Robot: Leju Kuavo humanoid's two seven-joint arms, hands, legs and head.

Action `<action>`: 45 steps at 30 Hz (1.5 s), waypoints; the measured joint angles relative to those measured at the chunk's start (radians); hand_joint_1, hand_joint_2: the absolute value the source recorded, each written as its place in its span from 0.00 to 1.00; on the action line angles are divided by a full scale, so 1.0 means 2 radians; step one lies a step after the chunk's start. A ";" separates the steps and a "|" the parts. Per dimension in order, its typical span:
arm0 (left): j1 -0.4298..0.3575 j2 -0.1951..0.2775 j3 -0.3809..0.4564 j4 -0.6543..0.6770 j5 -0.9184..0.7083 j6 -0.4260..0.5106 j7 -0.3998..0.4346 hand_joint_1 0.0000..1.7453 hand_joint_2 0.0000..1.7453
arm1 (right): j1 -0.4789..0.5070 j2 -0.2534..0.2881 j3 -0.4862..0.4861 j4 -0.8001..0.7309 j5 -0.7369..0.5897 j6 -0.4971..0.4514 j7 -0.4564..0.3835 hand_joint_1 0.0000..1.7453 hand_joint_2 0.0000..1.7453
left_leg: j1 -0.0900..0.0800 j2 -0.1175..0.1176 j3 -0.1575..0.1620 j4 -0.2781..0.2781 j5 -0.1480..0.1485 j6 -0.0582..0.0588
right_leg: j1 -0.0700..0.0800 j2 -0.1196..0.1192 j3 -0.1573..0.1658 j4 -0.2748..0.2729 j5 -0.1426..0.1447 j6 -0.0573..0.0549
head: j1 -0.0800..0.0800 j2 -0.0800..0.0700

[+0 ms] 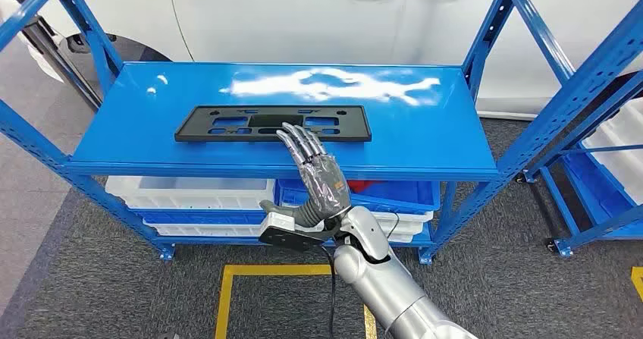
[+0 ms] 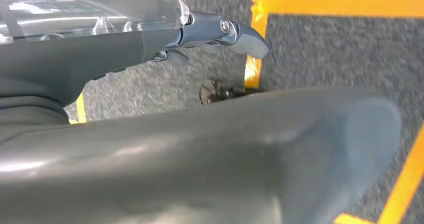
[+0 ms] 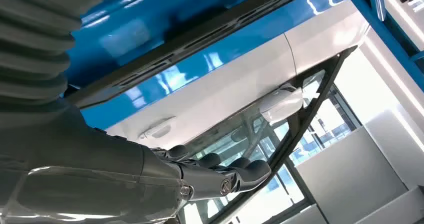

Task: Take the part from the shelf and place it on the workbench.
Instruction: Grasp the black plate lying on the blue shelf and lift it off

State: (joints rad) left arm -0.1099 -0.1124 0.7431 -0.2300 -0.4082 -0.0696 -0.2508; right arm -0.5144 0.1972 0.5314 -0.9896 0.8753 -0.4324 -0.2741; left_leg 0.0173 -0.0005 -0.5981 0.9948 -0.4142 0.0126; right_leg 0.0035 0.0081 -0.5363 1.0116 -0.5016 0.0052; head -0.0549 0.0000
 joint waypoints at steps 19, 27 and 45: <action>-0.002 -0.001 0.000 0.001 -0.008 0.001 -0.001 0.00 0.00 | -0.034 0.002 0.026 0.053 0.127 -0.068 0.065 0.00 1.00 | 0.000 -0.001 -0.007 0.091 -0.077 -0.022 | -0.004 -0.001 -0.030 -0.009 0.038 -0.021 | 0.000 0.000; -0.001 -0.001 0.001 0.001 -0.008 0.002 -0.001 0.00 0.00 | -0.037 0.009 0.047 0.070 0.166 -0.072 0.066 0.00 1.00 | -0.004 -0.002 -0.009 0.011 0.010 -0.014 | -0.001 0.002 0.000 -0.008 0.012 -0.015 | 0.000 0.000; 0.000 -0.002 0.007 0.001 -0.010 0.000 -0.009 0.00 0.00 | -0.058 0.013 0.150 0.142 0.227 -0.061 0.078 0.00 1.00 | -0.001 -0.002 0.036 -0.001 -0.037 -0.014 | -0.002 0.000 -0.049 0.000 0.046 -0.011 | 0.000 0.000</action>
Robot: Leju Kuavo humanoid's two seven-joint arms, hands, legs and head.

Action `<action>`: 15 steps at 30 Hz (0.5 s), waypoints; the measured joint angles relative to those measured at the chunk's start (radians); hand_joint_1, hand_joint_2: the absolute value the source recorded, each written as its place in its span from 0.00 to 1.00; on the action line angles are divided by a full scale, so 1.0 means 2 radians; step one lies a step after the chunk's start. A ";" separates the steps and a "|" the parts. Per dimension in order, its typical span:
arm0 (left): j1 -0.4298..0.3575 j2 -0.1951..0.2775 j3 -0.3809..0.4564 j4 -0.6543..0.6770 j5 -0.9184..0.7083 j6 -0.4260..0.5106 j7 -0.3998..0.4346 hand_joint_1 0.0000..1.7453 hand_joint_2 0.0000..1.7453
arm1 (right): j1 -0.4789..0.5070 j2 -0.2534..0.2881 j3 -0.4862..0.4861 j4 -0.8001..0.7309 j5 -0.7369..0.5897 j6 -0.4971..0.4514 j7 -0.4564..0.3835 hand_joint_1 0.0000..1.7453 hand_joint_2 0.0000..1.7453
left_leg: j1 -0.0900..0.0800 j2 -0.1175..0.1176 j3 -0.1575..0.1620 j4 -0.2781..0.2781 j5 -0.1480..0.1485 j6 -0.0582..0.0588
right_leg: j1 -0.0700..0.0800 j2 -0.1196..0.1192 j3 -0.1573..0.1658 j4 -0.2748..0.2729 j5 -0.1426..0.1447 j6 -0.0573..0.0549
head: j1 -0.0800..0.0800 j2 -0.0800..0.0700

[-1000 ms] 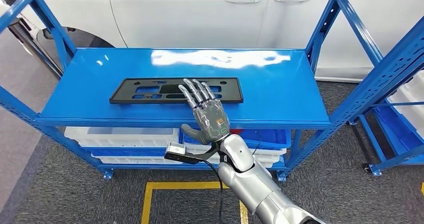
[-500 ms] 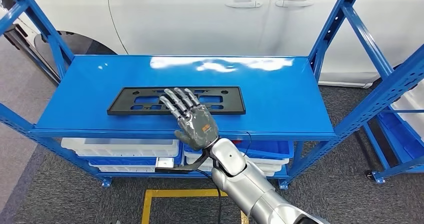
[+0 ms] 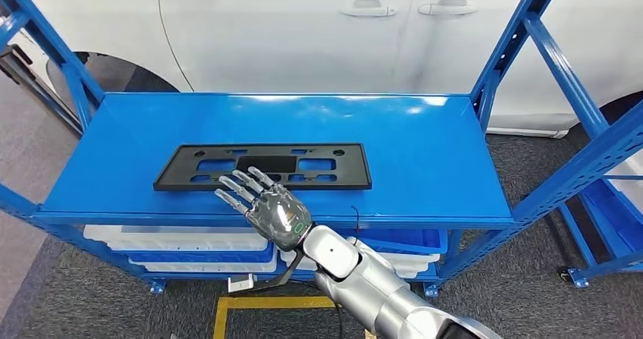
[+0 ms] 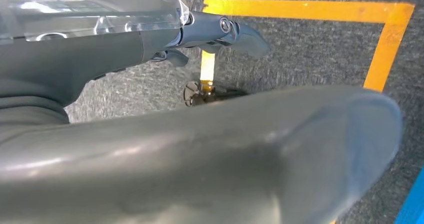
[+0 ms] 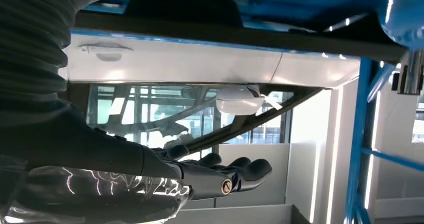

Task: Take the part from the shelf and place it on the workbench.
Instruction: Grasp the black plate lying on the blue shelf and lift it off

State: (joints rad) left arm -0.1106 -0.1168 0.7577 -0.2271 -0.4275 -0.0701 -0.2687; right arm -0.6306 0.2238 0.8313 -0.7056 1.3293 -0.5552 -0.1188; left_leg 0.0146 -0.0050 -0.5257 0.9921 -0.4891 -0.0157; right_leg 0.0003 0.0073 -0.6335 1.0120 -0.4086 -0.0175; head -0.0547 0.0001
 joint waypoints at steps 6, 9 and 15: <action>0.000 0.000 0.003 0.000 -0.003 -0.001 0.000 0.00 0.00 | -0.008 0.004 0.024 0.023 0.007 -0.014 0.012 0.00 1.00 | 0.003 0.001 -0.073 0.136 -0.049 -0.012 | -0.002 -0.001 0.020 -0.007 -0.013 -0.012 | 0.000 0.000; 0.001 0.000 0.004 0.000 -0.005 -0.001 0.001 0.00 0.00 | -0.009 0.005 0.028 0.029 -0.003 -0.021 0.011 0.00 1.00 | 0.003 0.001 -0.082 0.116 -0.007 -0.011 | -0.002 0.000 0.034 -0.007 -0.023 -0.011 | 0.000 0.000; -0.001 -0.001 0.004 0.000 -0.007 0.000 0.000 0.00 0.00 | -0.018 0.010 0.030 0.025 -0.017 -0.019 0.001 0.00 1.00 | -0.001 0.000 -0.042 0.007 0.040 0.005 | 0.002 0.002 0.045 -0.006 -0.036 0.002 | 0.000 0.000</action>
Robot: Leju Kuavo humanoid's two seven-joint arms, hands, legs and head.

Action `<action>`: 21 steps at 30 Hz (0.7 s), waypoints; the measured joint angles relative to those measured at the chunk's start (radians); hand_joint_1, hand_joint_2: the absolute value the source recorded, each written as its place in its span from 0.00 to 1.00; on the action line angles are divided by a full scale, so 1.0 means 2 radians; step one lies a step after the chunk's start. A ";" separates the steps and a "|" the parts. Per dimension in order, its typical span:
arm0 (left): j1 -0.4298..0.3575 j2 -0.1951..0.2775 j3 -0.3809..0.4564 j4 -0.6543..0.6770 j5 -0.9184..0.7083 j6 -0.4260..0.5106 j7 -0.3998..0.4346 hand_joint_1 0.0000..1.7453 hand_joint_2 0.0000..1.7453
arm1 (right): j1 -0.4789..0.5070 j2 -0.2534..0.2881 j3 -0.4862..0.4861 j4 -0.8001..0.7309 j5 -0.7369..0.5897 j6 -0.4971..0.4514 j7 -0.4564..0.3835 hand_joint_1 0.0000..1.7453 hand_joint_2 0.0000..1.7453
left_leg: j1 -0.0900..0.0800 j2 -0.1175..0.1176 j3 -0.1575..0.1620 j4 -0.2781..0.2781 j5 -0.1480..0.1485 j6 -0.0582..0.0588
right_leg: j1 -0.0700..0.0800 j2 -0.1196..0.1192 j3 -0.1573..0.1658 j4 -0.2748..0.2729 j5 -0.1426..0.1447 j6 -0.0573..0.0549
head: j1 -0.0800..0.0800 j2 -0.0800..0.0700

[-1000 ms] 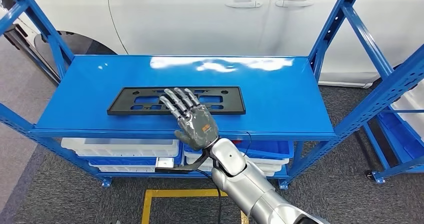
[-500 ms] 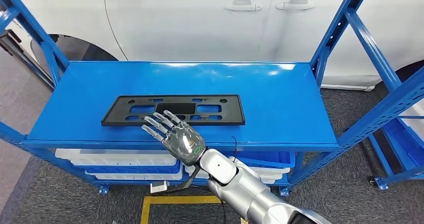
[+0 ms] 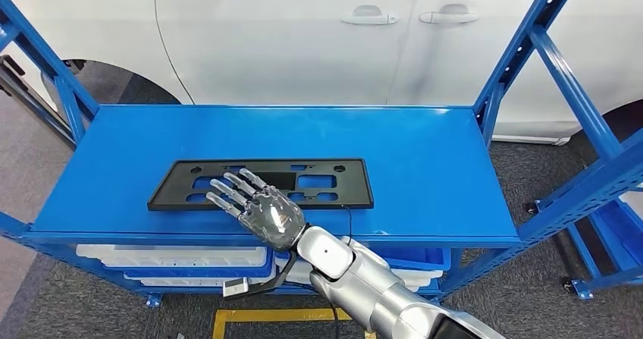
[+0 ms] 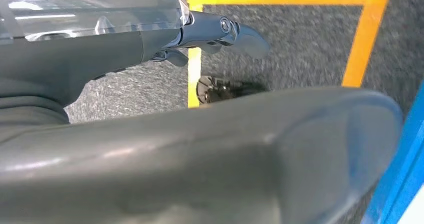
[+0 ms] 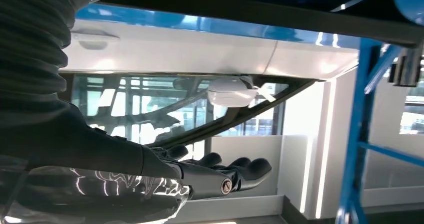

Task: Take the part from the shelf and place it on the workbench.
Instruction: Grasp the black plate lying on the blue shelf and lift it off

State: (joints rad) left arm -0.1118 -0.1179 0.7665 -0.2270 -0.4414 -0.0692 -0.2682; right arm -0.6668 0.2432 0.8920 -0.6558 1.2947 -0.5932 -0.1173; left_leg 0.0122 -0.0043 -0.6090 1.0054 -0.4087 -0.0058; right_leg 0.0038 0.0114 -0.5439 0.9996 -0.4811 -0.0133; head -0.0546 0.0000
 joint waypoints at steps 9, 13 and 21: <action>-0.002 -0.001 0.001 0.000 0.000 -0.001 -0.002 0.00 0.00 | -0.007 0.001 0.019 0.002 0.016 0.012 0.004 0.00 1.00 | 0.002 0.000 0.009 -0.003 -0.009 0.012 | -0.005 -0.003 -0.083 0.128 -0.028 0.011 | 0.000 0.000; -0.002 -0.002 0.002 0.000 0.000 -0.001 -0.003 0.00 0.00 | -0.015 0.001 0.031 0.011 0.029 0.012 0.014 0.00 1.00 | 0.000 -0.001 0.013 0.001 -0.016 0.005 | -0.002 -0.003 -0.041 0.017 0.027 0.002 | 0.000 0.000; -0.004 -0.002 0.004 0.000 0.000 -0.006 -0.008 0.00 0.00 | -0.029 0.001 0.063 0.034 0.075 0.016 0.030 0.00 1.00 | 0.002 0.000 -0.034 0.104 -0.070 -0.014 | -0.004 -0.003 -0.029 0.002 0.023 -0.013 | 0.000 0.000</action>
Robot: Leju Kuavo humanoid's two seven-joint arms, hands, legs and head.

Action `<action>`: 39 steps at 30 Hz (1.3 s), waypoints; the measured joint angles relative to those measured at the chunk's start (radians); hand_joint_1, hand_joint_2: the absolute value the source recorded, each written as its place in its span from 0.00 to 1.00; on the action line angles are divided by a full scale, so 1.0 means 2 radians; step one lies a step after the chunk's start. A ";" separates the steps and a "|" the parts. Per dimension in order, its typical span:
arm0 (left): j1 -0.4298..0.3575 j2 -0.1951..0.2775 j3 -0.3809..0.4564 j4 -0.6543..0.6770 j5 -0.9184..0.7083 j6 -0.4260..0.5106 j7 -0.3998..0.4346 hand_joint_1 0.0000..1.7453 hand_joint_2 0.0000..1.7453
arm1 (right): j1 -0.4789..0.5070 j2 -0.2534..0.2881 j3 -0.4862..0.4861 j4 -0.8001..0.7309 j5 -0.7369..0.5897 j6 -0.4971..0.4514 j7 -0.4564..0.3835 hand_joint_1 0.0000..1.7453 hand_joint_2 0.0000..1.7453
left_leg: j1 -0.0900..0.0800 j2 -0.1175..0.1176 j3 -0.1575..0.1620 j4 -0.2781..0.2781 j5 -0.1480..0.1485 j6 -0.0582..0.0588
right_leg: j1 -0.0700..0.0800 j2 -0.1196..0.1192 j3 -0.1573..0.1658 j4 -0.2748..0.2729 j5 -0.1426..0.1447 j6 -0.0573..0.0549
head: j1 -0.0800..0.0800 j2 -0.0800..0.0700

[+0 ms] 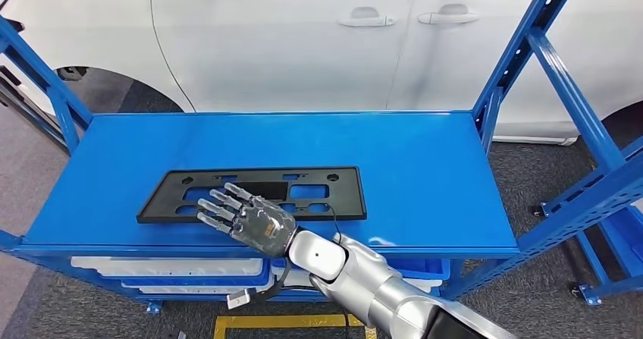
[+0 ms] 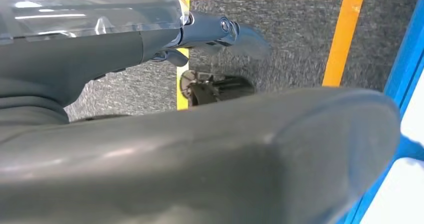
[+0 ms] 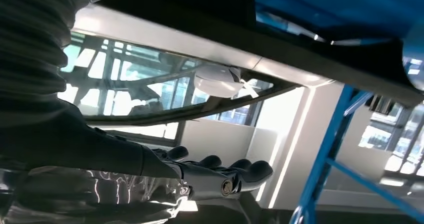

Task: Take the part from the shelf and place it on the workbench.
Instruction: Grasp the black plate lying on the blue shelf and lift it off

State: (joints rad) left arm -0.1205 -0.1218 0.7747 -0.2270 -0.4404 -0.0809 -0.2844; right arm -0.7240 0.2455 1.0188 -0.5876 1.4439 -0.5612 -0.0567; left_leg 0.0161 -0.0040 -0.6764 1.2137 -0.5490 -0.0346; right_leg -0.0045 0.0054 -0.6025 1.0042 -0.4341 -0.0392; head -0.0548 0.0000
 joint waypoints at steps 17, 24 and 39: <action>-0.003 -0.001 0.006 0.000 -0.003 -0.004 -0.001 0.00 0.00 | -0.023 -0.003 0.030 0.064 0.020 0.016 0.063 0.00 1.00 | 0.001 0.001 0.047 -0.109 0.060 0.025 | 0.000 0.001 -0.065 0.149 -0.071 0.025 | 0.000 0.000; -0.005 -0.004 0.007 0.000 -0.006 -0.005 0.002 0.00 0.00 | -0.044 -0.003 0.008 0.085 0.017 0.026 0.104 0.00 1.00 | -0.001 -0.001 0.049 -0.106 0.055 0.014 | 0.004 0.000 -0.003 0.005 -0.001 0.013 | 0.000 0.000; -0.010 -0.003 0.006 0.000 -0.010 -0.006 0.008 0.00 0.00 | -0.076 -0.004 -0.037 0.115 0.019 0.168 0.122 1.00 1.00 | -0.002 -0.001 0.048 -0.107 0.059 0.010 | 0.005 0.003 0.005 -0.001 -0.002 0.007 | 0.000 0.000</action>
State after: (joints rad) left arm -0.1412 -0.1286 0.7876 -0.2270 -0.4597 -0.0932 -0.2693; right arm -0.8766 0.2373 0.9444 -0.3569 1.4812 -0.2259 0.1864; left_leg 0.0112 -0.0056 -0.5796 0.9994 -0.4310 -0.0150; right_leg 0.0046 0.0116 -0.5917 1.0030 -0.4371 -0.0249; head -0.0546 0.0000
